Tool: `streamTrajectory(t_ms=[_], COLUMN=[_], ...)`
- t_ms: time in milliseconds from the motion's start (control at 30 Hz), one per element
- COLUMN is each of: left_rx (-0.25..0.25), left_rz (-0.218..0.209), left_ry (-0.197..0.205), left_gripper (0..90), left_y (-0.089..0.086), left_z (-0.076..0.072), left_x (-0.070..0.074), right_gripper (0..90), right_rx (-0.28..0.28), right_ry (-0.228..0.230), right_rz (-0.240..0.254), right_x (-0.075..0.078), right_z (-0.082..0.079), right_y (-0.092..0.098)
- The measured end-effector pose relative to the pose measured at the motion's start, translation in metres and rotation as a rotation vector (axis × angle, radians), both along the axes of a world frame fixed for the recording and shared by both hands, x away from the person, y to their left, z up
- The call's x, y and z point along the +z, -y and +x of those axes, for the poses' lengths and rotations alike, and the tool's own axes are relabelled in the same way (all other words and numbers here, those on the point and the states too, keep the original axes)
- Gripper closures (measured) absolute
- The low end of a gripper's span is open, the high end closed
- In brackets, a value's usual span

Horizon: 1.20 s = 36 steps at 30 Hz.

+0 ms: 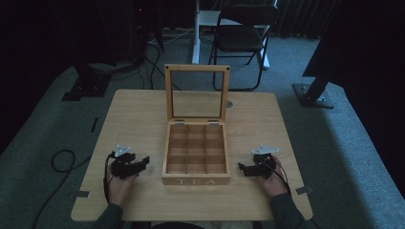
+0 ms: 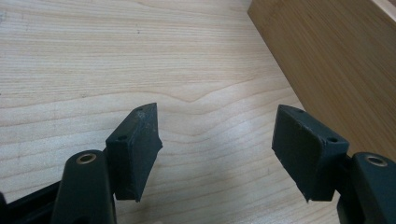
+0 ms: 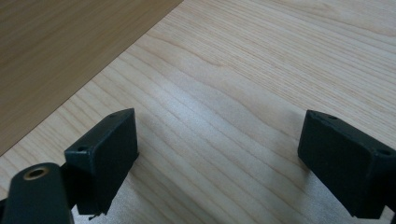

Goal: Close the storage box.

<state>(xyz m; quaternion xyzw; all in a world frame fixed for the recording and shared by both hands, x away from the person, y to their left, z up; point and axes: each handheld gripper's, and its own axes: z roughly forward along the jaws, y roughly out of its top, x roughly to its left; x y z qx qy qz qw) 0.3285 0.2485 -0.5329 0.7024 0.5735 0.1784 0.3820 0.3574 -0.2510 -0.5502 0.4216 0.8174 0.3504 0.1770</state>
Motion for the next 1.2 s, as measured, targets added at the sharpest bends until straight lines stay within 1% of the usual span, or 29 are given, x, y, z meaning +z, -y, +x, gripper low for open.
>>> streamTrajectory(t_ms=[133,200,333,400,467,533,600,700,733,767,867,1033,1133,1200], left_rx=[-0.008,-0.006,-0.006,-0.008,-0.013,-0.028,-0.027,-0.033,-0.026,-0.026,-0.017,-0.017,-0.035,-0.051], left_rz=[0.008,0.012,0.011,0.015,-0.007,-0.009,-0.017,-0.026,-0.028,-0.028,-0.031,-0.034,-0.016,-0.011], left_ry=[-0.021,-0.037,-0.041,-0.035,-0.042,-0.059,-0.063,-0.053,-0.042,-0.042,-0.024,-0.009,0.001,0.018], left_gripper=[32.0,31.4,30.3,29.4,29.4,28.0,28.1,28.1,28.1,28.2,28.2,28.2,28.2,28.2], left_y=[0.001,0.001,0.000,0.000,0.000,-0.001,-0.001,-0.002,-0.005,-0.005,-0.008,-0.007,-0.003,0.000], left_z=[0.001,0.003,0.003,0.002,0.002,0.002,0.003,0.003,0.005,0.005,0.008,0.014,0.018,0.020], left_x=[-0.002,-0.003,-0.004,-0.003,-0.002,-0.002,-0.002,0.001,0.007,0.007,0.015,0.023,0.028,0.033], right_gripper=[11.7,11.6,11.6,11.6,11.6,11.7,11.7,11.9,12.1,12.1,12.1,12.1,12.1,12.1], right_rx=[0.000,-0.015,-0.017,-0.022,-0.026,-0.031,-0.031,-0.032,-0.035,-0.035,-0.037,-0.034,-0.033,-0.033], right_ry=[0.000,-0.001,0.000,-0.001,-0.001,-0.001,-0.001,-0.001,0.000,0.000,0.000,0.000,0.001,0.002], right_rz=[0.000,0.001,0.000,0.000,0.000,0.000,0.000,0.000,0.000,0.000,0.000,0.000,0.000,0.000], right_x=[0.000,0.000,0.000,0.000,0.000,0.000,0.000,0.000,0.000,0.000,0.000,0.000,0.000,0.000], right_z=[0.000,0.000,0.000,0.000,0.000,-0.001,-0.001,-0.001,-0.001,-0.001,-0.001,-0.001,-0.001,-0.001], right_y=[0.000,0.000,0.000,0.000,0.000,-0.001,-0.001,-0.001,-0.001,-0.001,-0.001,-0.001,-0.001,-0.001])
